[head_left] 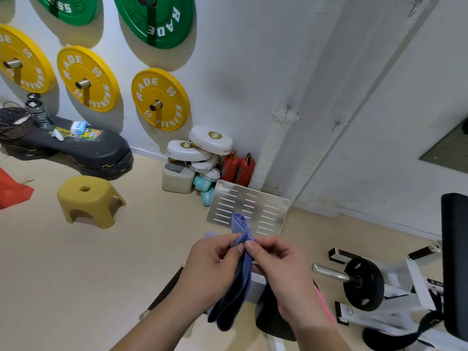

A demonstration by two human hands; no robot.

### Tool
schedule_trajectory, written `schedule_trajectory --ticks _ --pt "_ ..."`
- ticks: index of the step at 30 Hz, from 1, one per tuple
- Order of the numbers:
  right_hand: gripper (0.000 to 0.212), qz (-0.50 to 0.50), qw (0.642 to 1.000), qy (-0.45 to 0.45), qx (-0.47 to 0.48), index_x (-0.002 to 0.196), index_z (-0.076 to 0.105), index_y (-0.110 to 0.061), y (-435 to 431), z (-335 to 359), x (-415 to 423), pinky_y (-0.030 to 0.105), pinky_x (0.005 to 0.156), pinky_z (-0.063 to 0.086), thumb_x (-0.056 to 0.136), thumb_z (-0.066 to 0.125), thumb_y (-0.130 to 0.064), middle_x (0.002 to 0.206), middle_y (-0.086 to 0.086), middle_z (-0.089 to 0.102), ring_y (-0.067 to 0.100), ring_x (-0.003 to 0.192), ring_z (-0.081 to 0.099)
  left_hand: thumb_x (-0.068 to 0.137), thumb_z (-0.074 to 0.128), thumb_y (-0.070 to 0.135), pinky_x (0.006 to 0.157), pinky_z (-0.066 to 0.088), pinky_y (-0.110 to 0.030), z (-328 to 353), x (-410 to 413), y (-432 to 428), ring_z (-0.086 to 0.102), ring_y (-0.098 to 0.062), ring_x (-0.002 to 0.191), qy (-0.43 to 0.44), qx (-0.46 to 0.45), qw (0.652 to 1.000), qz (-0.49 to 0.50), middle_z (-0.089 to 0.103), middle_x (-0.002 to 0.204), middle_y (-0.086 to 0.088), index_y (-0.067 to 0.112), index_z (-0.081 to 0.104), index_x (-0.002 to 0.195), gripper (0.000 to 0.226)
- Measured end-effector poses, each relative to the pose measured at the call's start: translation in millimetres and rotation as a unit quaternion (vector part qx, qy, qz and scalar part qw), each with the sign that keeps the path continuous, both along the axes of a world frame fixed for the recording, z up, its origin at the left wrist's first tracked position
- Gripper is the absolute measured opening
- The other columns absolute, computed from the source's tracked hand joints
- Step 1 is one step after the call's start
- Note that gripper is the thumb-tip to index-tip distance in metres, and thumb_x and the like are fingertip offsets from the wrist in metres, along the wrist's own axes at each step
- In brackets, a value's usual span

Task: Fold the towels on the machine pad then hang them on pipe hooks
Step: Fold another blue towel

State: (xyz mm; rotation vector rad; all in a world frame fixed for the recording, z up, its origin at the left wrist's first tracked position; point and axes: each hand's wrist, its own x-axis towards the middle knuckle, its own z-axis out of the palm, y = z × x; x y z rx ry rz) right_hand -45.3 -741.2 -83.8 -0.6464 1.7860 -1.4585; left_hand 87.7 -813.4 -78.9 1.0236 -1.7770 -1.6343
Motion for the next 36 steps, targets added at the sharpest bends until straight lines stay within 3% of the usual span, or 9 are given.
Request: schedule_trajectory --ticks 4,12,15,17,22,25,29,32,36 --pt "0.007 0.007 1.0 0.005 -0.014 0.085 0.083 -0.019 3 -1 3 0.044 0.088 0.062 0.086 0.081 -0.012 0.089 0.008 0.081 0.027 0.092 0.078 0.103 0.054 0.015 0.085 0.061 -0.034 -2 -1 4 0.075 -0.006 0.089 -0.019 -0.017 1.0 0.002 0.08 0.09 0.011 0.035 0.08 0.101 0.033" --pt "0.027 0.087 0.995 -0.042 0.006 0.107 0.081 -0.023 16 7 3 0.048 0.103 0.056 0.095 0.061 -0.011 0.107 0.005 0.079 0.022 0.107 0.075 0.092 0.069 0.012 0.087 0.062 -0.038 -7 -3 3 0.076 -0.005 0.09 -0.015 -0.017 1.0 0.012 0.08 0.092 0.013 0.035 0.079 0.102 0.027" --pt "0.032 0.09 0.988 0.118 0.036 0.099 0.082 -0.031 20 11 -5 0.02 0.092 0.055 0.095 0.064 -0.005 0.113 -0.013 0.065 0.004 0.11 0.065 0.096 0.062 0.002 0.093 0.06 -0.033 -8 1 -5 0.075 -0.005 0.096 -0.015 -0.021 0.999 -0.036 0.081 0.097 0.012 0.03 0.081 0.106 0.035" --pt "0.033 0.115 0.965 0.229 0.053 0.105 0.077 -0.042 23 15 -14 0.014 0.085 0.051 0.093 0.069 -0.012 0.117 -0.022 0.051 -0.002 0.114 0.056 0.098 0.059 0.001 0.094 0.06 -0.034 -8 3 -9 0.075 -0.006 0.097 -0.027 -0.032 0.998 -0.054 0.08 0.099 0.01 0.03 0.081 0.105 0.036" --pt "0.051 0.208 0.922 0.321 0.065 0.133 0.062 -0.044 24 20 -29 0.014 0.112 0.033 0.087 0.08 -0.033 0.134 -0.031 0.056 -0.01 0.137 0.041 0.101 0.055 0.006 0.088 0.053 -0.015 -1 2 -6 0.07 0.0 0.1 -0.031 -0.085 0.983 -0.163 0.077 0.104 0.017 0.034 0.075 0.111 0.036" --pt "0.031 0.201 0.936 0.286 0.049 0.113 0.075 -0.04 24 26 -33 0.012 0.095 0.047 0.086 0.082 -0.029 0.109 -0.026 0.071 -0.005 0.113 0.062 0.102 0.058 0.011 0.09 0.054 -0.019 -3 -2 -6 0.07 -0.001 0.103 -0.007 -0.074 0.985 -0.159 0.077 0.105 0.014 0.034 0.07 0.113 0.029" --pt "0.005 0.182 0.935 0.296 0.07 0.091 0.079 -0.036 27 24 -35 0.012 0.076 0.049 0.088 0.079 -0.032 0.089 -0.018 0.073 0.001 0.089 0.066 0.091 0.07 0.012 0.078 0.059 -0.034 -19 -3 -9 0.065 -0.007 0.075 0.001 -0.054 0.992 -0.113 0.07 0.083 -0.004 0.035 0.06 0.103 0.028" --pt "0.007 0.163 0.952 0.246 0.076 0.088 0.071 -0.033 28 19 -34 0.025 0.074 0.056 0.095 0.071 -0.033 0.084 -0.009 0.071 0.009 0.079 0.067 0.083 0.071 0.018 0.071 0.055 -0.024 -34 -3 -10 0.064 -0.011 0.075 -0.04 -0.055 0.979 -0.191 0.067 0.084 0.005 0.037 0.061 0.106 0.032" --pt "0.013 0.08 0.964 0.24 0.08 0.093 0.06 -0.033 26 16 -45 0.04 0.075 0.055 0.102 0.057 -0.041 0.086 -0.001 0.066 0.02 0.082 0.065 0.079 0.07 0.025 0.064 0.043 -0.026 -61 -3 -7 0.05 -0.007 0.064 -0.141 -0.063 0.955 -0.252 0.055 0.07 0.012 0.023 0.058 0.079 0.011"
